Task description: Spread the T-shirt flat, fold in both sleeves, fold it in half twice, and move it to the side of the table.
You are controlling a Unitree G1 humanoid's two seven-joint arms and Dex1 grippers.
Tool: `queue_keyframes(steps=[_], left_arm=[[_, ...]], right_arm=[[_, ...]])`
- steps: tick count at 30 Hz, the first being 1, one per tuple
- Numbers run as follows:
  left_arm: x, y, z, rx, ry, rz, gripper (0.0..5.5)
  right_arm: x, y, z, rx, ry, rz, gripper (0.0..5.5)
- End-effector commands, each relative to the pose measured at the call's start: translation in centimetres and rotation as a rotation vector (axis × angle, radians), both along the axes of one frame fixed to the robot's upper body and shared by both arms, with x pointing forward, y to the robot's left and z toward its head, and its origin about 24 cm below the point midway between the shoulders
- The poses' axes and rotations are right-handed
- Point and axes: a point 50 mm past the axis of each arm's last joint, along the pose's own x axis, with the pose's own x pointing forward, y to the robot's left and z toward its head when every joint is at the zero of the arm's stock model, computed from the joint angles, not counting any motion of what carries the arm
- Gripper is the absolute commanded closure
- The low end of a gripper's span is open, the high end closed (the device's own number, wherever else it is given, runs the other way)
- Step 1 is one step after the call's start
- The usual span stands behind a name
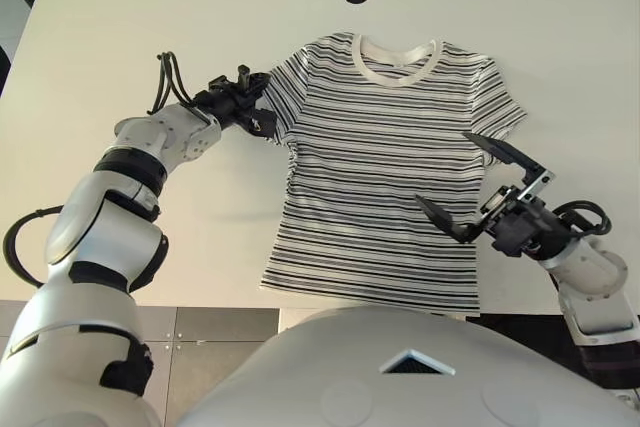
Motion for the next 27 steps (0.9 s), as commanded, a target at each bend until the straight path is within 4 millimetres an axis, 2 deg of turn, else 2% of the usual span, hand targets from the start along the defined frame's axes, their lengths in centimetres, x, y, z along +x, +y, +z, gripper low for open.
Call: queue_keyframes(steps=[1,4,8,11,18,22,27], left_arm=[[-2.0,-1.1,-1.5,-0.094,0.024,-0.014,5.39],[-1.9,-1.9,-0.8,-0.143,-0.033,-0.019,5.39],[-1.0,-1.9,0.6,-0.187,-0.144,0.038,5.39],[-0.7,-2.5,0.8,-0.2,-0.174,0.037,5.39],[0.0,-6.7,1.3,-0.25,-0.192,-0.069,5.39],[-0.4,-7.8,0.9,-0.241,-0.174,-0.118,5.39],[-0.5,-9.1,1.5,-0.284,-0.191,-0.157,5.39]], right_arm=[[0.6,-0.1,0.0,0.016,0.001,-0.012,0.78],[0.7,0.0,-0.1,0.021,0.004,-0.012,0.78],[0.6,-0.1,-0.5,0.025,0.017,-0.014,0.78],[0.6,-0.2,-0.7,0.028,0.022,-0.019,0.78],[0.6,0.0,-1.2,0.037,0.034,-0.024,0.78],[0.6,0.0,-1.4,0.044,0.035,-0.031,0.78],[0.9,-0.3,-1.9,0.049,0.042,-0.064,0.78]])
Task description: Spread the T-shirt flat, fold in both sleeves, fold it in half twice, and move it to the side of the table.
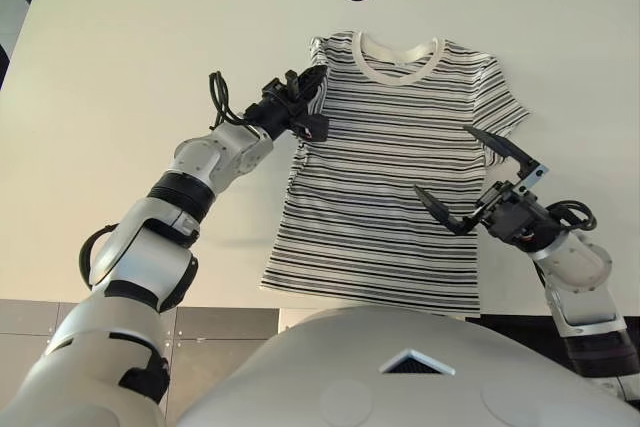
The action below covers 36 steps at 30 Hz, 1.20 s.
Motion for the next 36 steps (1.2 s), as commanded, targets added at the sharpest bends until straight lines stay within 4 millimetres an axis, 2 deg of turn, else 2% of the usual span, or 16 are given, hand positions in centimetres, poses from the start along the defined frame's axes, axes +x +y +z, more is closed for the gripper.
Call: queue_keyframes(steps=[1,5,10,13,15,20,22,24,27,29,32,36], left_arm=[[0.2,-0.9,0.7,-0.018,-0.011,-0.028,5.11],[-0.1,-1.5,-0.5,-0.003,0.064,-0.049,4.63],[-0.1,-1.9,-0.1,-0.06,0.065,-0.055,3.9],[-0.1,-1.9,-0.1,-0.073,0.074,-0.049,3.48],[0.0,-2.1,0.1,-0.083,0.07,-0.053,3.17],[0.2,-2.3,2.0,-0.187,-0.031,-0.026,2.43],[0.2,-2.1,2.7,-0.264,-0.059,0.008,2.43],[-0.2,-2.2,2.7,-0.316,-0.041,0.018,2.43],[-1.9,-3.3,2.7,-0.4,0.023,-0.026,2.43],[-2.7,-3.2,3.2,-0.455,0.04,-0.032,2.43],[-2.6,-1.8,4.6,-0.535,-0.01,0.033,2.43],[-2.2,-0.8,5.4,-0.62,-0.048,0.106,2.43]], right_arm=[[0.4,-0.2,-0.3,-0.003,-0.006,-0.022,0.78],[1.0,-0.6,-0.6,0.006,-0.005,-0.058,0.78],[2.7,-2.4,-1.4,-0.009,-0.006,-0.192,0.78],[5.4,-5.5,-0.4,-0.086,-0.102,-0.42,0.78],[6.3,-7.1,0.5,-0.145,-0.163,-0.516,0.78],[8.8,-11.0,2.3,-0.4,-0.26,-0.651,0.78],[10.5,-13.4,2.2,-0.611,-0.26,-0.723,0.78],[11.6,-14.9,1.4,-0.742,-0.229,-0.752,0.78],[12.6,-15.6,0.1,-0.853,-0.184,-0.741,0.78],[13.5,-15.4,-0.3,-0.893,-0.168,-0.721,0.78],[14.2,-15.0,-1.2,-1.003,-0.151,-0.638,0.78],[13.6,-14.0,-2.7,-1.064,-0.129,-0.491,0.78]])
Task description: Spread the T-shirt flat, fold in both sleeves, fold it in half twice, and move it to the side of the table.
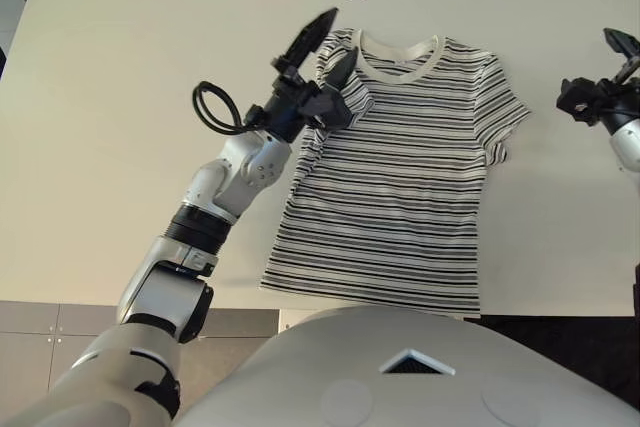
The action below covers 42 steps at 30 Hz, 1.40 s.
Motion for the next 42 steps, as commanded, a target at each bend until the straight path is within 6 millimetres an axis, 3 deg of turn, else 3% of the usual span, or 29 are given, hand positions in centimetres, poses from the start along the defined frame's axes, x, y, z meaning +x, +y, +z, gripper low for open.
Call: queue_keyframes(steps=[1,5,13,23,32,42], left_arm=[[0.2,0.8,0.4,-0.055,-0.004,0.06,2.43],[0.1,0.8,0.6,-0.074,0.001,0.059,2.43],[0.1,0.7,0.8,-0.069,0.005,0.047,2.43],[-0.2,1.0,0.5,-0.056,0.02,0.045,2.43],[-0.5,1.0,0.2,-0.054,0.034,0.043,2.43],[-0.7,0.7,0.2,-0.06,0.04,0.026,2.37]], right_arm=[[-0.7,0.8,-1.0,-0.046,0.095,0.11,0.78],[-1.9,2.3,-1.8,-0.036,0.193,0.244,0.78],[-4.6,2.6,-1.8,-0.009,0.309,0.322,0.78],[-3.7,3.0,-2.5,0.001,0.267,0.263,0.78],[-3.2,4.0,-4.7,0.0,0.284,0.271,0.78],[-3.9,3.7,-5.7,0.006,0.314,0.262,2.59]])
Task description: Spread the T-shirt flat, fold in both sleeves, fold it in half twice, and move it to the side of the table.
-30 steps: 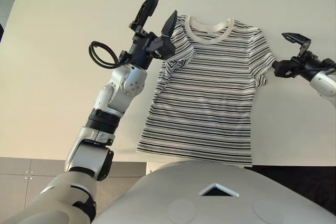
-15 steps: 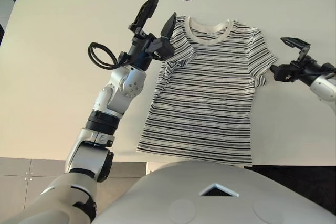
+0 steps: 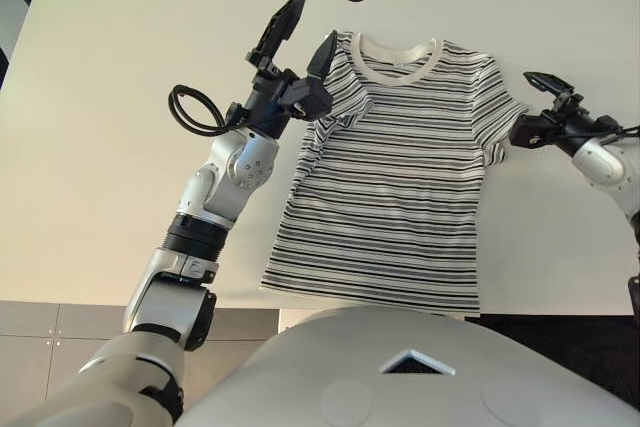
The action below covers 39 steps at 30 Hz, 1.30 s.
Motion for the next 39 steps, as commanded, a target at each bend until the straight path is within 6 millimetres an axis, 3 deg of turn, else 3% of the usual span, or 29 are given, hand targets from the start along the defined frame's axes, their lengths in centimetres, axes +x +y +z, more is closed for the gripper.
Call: queue_keyframes(steps=[1,7,17,25,31,39], left_arm=[[-0.2,-0.1,0.0,0.007,0.011,-0.015,2.37],[-0.4,-0.4,0.0,0.003,0.012,-0.027,2.37],[-0.7,-0.7,0.0,0.002,0.014,-0.042,2.37],[-0.9,-1.0,0.1,-0.001,0.017,-0.059,2.37],[-0.9,-0.5,-0.2,-0.008,0.023,-0.037,2.37],[-0.6,0.5,-0.8,-0.01,0.051,0.01,2.37]], right_arm=[[-2.3,-0.1,-3.2,-0.054,0.157,0.015,2.86],[-2.6,-1.0,-3.7,-0.067,0.181,-0.038,4.08],[-2.8,-1.4,-4.1,-0.061,0.196,-0.068,5.34],[-3.2,-1.2,-3.9,-0.019,0.177,-0.056,5.39],[-2.7,-0.3,-2.0,0.164,-0.006,-0.078,5.39],[-1.7,0.6,0.2,0.22,-0.153,-0.09,5.39]])
